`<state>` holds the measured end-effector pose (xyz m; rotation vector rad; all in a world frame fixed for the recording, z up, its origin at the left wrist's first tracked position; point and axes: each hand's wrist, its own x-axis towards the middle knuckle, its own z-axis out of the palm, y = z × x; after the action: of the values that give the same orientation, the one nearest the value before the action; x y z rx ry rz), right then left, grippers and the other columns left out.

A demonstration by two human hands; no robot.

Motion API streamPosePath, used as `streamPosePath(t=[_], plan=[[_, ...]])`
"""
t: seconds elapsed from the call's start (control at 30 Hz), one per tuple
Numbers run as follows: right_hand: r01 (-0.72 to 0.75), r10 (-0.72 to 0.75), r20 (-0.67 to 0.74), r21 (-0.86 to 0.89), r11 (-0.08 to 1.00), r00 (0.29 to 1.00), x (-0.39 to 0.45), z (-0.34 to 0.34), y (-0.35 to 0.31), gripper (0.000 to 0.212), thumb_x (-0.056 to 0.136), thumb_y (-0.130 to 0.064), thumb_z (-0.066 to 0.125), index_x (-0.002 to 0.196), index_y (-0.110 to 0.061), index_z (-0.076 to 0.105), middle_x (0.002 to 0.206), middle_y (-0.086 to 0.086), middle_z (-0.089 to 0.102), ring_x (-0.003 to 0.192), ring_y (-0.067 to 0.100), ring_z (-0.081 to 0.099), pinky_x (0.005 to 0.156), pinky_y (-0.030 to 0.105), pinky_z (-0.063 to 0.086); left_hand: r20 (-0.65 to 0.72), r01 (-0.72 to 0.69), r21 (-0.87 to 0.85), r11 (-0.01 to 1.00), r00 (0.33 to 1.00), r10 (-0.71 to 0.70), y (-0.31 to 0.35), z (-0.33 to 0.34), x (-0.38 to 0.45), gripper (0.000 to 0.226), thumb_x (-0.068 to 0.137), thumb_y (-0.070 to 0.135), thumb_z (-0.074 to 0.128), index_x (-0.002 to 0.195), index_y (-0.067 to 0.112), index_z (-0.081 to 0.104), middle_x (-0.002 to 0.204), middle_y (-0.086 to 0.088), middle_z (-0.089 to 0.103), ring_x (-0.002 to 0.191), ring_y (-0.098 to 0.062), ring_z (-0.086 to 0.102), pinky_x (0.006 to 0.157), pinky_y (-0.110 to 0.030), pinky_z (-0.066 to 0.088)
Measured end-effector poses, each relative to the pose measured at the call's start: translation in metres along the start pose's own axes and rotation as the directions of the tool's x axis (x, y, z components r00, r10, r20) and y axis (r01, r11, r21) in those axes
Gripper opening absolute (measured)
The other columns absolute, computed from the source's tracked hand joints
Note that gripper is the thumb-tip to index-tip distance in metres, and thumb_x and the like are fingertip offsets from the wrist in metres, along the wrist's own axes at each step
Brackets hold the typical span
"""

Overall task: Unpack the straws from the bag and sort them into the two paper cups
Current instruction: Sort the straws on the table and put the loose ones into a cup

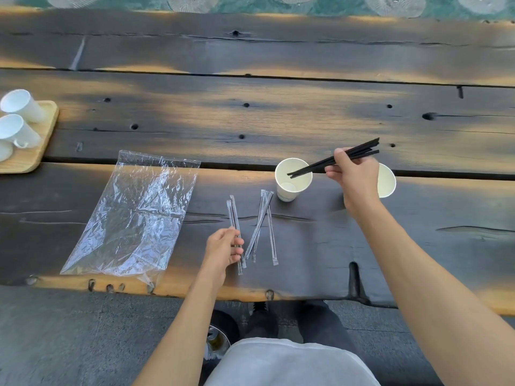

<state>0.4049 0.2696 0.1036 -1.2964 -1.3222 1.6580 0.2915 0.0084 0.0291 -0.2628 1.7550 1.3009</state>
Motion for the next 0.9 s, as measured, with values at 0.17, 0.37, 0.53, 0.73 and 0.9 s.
streamPosePath(t=[0.17, 0.37, 0.53, 0.73, 0.9], plan=[[0.023, 0.019, 0.133, -0.310, 0.950, 0.991, 0.010, 0.017, 0.021, 0.012, 0.090, -0.014, 0.064, 0.078, -0.015, 0.064, 0.068, 0.005, 0.065, 0.054, 0.016, 0.061, 0.068, 0.045, 0.058, -0.026, 0.039, -0.009, 0.999, 0.999, -0.039, -0.005, 0.003, 0.006, 0.018, 0.102, 0.018, 0.050, 0.099, 0.008, 0.064, 0.077, -0.006, 0.063, 0.056, -0.014, 0.055, 0.050, -0.024, 0.047], [0.026, 0.027, 0.156, -0.328, 0.944, 0.987, 0.007, 0.019, 0.023, 0.009, 0.092, -0.018, 0.064, 0.089, -0.011, 0.068, 0.076, 0.009, 0.065, 0.055, 0.012, 0.061, 0.067, 0.039, 0.059, -0.041, 0.060, -0.010, 0.998, 0.997, -0.060, -0.011, 0.003, 0.014, 0.017, 0.102, 0.018, 0.051, 0.098, 0.008, 0.064, 0.078, -0.007, 0.064, 0.056, -0.015, 0.056, 0.049, -0.024, 0.047], [-0.050, 0.057, -0.153, 0.048, 0.998, 0.987, -0.003, 0.000, 0.020, 0.022, 0.101, -0.027, 0.048, 0.103, -0.008, 0.058, 0.087, 0.005, 0.058, 0.053, 0.019, 0.060, 0.050, 0.026, 0.053, -0.083, 0.067, -0.015, 0.998, 0.994, -0.068, -0.013, -0.005, 0.022, 0.017, 0.102, 0.017, 0.052, 0.103, 0.006, 0.065, 0.078, -0.008, 0.065, 0.059, -0.016, 0.058, 0.050, -0.023, 0.050], [-0.457, 0.439, -0.126, -0.274, 0.846, 0.889, -0.041, 0.009, 0.100, 0.018, 0.095, -0.003, 0.038, 0.098, -0.006, 0.056, 0.075, 0.011, 0.058, 0.047, 0.021, 0.049, 0.043, 0.025, 0.044, -0.223, 0.033, 0.093, 0.995, 0.975, -0.012, -0.016, -0.011, 0.045, 0.023, 0.100, 0.013, 0.051, 0.120, 0.010, 0.062, 0.101, -0.006, 0.064, 0.084, -0.017, 0.060, 0.082, -0.033, 0.056], [-0.131, 0.438, 0.216, -0.761, 0.636, 0.873, -0.036, 0.061, 0.134, 0.031, 0.087, -0.007, 0.040, 0.108, -0.007, 0.062, 0.105, 0.023, 0.067, 0.081, 0.039, 0.068, 0.075, 0.046, 0.060, -0.173, 0.005, 0.147, 0.989, 0.985, 0.021, -0.008, 0.004, 0.052, 0.034, 0.098, 0.012, 0.052, 0.132, 0.013, 0.057, 0.119, -0.004, 0.064, 0.106, -0.019, 0.061, 0.105, -0.041, 0.047]])
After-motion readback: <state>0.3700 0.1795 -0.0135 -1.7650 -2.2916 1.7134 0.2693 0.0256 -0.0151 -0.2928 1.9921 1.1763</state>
